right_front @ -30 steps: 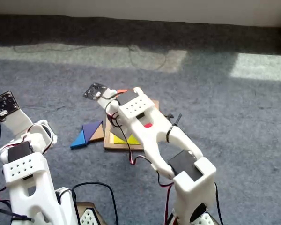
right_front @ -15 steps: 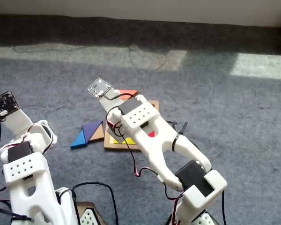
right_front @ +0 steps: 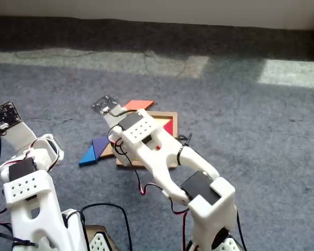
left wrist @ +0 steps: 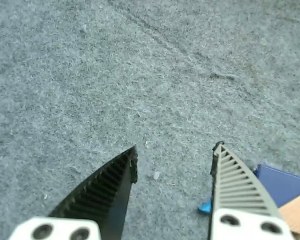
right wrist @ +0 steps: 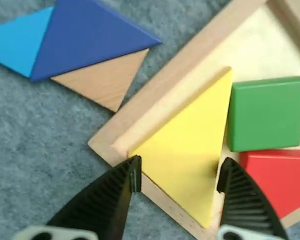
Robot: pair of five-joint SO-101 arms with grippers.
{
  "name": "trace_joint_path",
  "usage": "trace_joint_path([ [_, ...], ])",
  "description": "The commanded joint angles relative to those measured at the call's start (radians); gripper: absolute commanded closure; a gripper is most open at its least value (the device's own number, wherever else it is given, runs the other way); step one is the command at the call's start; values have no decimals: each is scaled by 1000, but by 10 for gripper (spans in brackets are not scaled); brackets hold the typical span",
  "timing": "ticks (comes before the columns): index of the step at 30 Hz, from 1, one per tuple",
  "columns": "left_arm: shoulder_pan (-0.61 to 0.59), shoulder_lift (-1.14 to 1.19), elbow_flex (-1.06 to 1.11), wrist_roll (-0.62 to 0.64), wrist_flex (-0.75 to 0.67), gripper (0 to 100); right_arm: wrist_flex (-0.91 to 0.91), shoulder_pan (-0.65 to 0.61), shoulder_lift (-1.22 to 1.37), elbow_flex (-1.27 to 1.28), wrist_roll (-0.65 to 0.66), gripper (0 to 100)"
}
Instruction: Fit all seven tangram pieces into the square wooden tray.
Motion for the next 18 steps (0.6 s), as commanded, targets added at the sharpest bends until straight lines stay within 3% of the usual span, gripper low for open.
trace_joint_path([
  [1,-4,-24,-47,5,-17,751,24,-2,36,-133,-37,750],
  [18,-4,-24,-47,3,-17,751,64,-18,114,-217,-123,744],
])
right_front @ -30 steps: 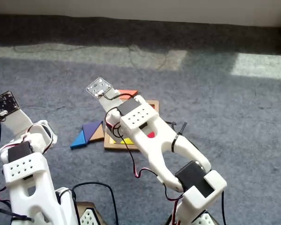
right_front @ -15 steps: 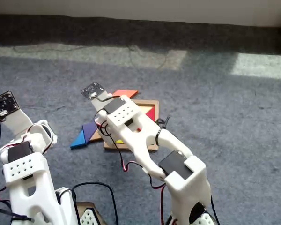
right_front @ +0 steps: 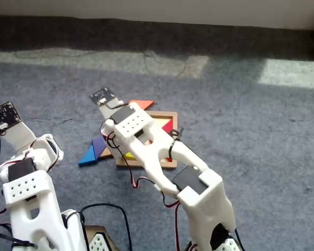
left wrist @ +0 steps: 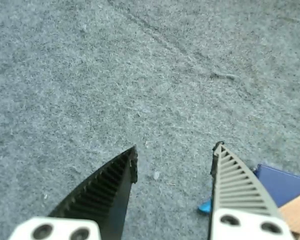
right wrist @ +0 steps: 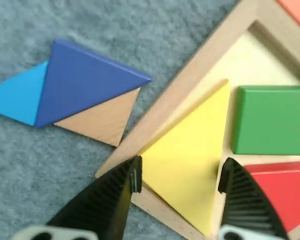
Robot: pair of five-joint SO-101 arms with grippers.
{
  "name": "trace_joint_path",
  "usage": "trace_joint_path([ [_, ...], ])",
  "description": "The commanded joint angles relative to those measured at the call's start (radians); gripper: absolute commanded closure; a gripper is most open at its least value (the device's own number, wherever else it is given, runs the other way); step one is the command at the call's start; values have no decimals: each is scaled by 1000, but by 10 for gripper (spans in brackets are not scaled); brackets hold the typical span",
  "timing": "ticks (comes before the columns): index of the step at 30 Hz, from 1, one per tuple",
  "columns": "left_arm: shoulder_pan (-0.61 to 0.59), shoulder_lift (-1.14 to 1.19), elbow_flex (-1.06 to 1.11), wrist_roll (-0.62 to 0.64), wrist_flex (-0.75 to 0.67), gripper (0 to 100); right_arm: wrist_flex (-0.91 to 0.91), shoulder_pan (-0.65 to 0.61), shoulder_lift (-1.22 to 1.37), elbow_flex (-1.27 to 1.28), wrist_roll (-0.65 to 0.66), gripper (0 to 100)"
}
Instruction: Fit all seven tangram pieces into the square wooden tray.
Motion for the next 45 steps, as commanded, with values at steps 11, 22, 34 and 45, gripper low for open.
trace_joint_path([
  [11,-71,-24,-54,9,-17,751,56,-16,-16,-48,-6,598],
  [22,-71,-24,-53,9,-17,751,120,65,-19,-48,68,598],
  [34,-65,-24,-53,9,-17,751,137,-48,-15,-50,78,598],
  [45,-65,-24,-51,9,-17,751,25,-50,50,-48,80,599],
])
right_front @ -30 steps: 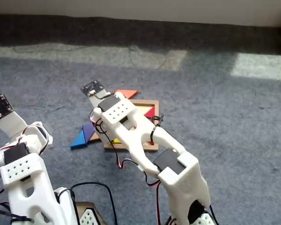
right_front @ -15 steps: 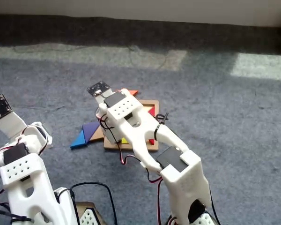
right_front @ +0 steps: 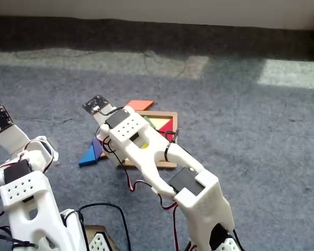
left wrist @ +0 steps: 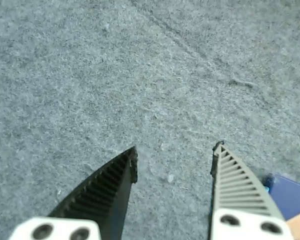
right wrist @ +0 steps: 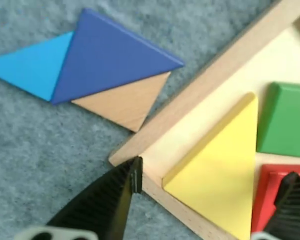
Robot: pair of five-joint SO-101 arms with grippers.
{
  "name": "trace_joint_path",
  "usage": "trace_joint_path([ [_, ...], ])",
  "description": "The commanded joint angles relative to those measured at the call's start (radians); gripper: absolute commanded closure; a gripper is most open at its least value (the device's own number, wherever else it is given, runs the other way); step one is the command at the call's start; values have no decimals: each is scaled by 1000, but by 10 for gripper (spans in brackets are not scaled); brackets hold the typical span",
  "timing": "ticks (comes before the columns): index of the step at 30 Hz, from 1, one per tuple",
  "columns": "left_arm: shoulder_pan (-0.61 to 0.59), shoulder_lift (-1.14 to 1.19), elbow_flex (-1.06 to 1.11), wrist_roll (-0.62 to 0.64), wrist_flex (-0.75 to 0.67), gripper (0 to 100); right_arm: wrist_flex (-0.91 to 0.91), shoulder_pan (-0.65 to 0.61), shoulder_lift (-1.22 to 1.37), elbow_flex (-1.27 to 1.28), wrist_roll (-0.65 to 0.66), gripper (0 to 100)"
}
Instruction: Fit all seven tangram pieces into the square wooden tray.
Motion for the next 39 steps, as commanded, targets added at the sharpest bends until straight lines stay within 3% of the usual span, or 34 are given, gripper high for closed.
trace_joint_path([
  [1,-2,-24,-51,9,-17,751,-16,-12,51,-42,9,599],
  [11,-2,-24,-48,9,-17,751,48,-5,56,-45,9,692],
  [32,-1,-22,-47,9,-17,751,48,45,110,-53,9,695],
  [39,-1,-21,-47,9,-18,751,231,71,245,-289,2,695],
])
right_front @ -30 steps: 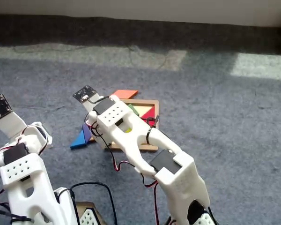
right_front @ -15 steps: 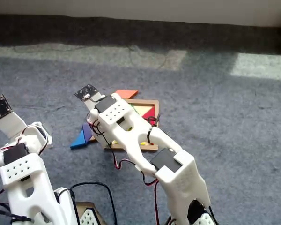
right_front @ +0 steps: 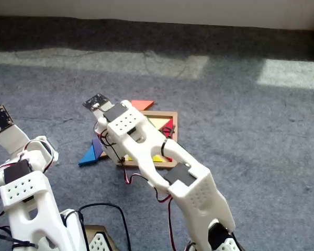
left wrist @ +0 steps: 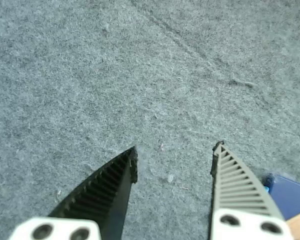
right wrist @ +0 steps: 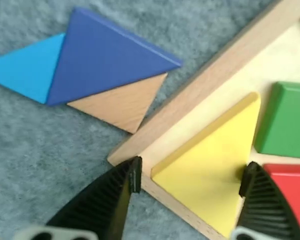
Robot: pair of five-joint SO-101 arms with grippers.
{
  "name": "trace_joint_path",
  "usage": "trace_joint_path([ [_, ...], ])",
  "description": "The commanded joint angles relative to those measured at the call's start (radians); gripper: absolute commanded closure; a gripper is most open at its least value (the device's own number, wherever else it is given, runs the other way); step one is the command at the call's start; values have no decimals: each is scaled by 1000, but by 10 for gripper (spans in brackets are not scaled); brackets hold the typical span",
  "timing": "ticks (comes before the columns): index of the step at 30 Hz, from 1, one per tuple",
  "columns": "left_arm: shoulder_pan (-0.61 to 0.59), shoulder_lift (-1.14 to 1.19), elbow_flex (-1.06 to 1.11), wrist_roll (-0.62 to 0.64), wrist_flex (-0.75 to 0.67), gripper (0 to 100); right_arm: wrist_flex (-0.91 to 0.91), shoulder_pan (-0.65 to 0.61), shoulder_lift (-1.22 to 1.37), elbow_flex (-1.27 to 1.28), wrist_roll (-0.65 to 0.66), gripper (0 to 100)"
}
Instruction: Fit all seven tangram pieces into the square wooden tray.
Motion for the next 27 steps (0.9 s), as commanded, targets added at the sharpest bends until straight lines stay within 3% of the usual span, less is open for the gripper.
trace_joint_path([
  [1,-1,-21,-47,9,-18,751,94,54,96,-127,0,696],
  [15,15,-18,-44,8,-31,751,351,85,387,-625,-26,798],
  [21,15,-18,-44,8,-31,751,352,102,332,-722,74,925],
  [27,15,-18,-44,8,-31,751,354,163,147,-717,109,972],
])
